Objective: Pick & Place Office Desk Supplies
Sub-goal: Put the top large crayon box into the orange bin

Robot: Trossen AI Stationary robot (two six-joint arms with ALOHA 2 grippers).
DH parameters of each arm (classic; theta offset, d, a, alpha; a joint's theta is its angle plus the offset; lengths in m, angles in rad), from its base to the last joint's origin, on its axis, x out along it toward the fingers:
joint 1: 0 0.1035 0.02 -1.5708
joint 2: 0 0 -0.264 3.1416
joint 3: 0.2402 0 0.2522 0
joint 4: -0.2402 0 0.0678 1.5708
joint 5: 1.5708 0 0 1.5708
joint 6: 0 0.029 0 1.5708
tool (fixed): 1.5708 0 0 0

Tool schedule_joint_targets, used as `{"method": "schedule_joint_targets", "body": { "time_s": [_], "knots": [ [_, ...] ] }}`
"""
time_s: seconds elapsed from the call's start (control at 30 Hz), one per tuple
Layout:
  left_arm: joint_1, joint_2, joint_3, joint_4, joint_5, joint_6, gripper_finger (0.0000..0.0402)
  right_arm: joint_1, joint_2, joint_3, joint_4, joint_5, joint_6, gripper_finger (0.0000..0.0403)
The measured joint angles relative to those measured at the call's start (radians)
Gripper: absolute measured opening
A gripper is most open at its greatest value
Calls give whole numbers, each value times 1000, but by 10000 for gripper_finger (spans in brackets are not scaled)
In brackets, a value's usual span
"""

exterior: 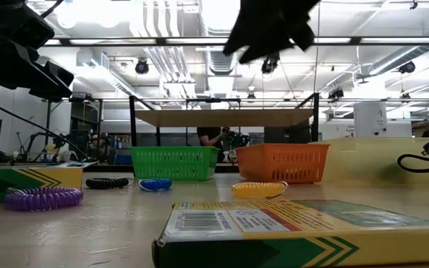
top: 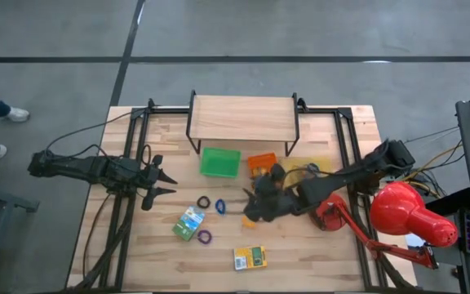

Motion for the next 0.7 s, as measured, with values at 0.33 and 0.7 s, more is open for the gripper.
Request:
{"method": "schedule_joint_targets", "body": {
  "time_s": [0.33,0.7],
  "knots": [
    [0,0,0,0,0,0,142,76,75,-3,258,-11,-562,209],
    [0,0,0,0,0,0,142,75,293,-6,437,-8,-1355,183]
  ]
}}
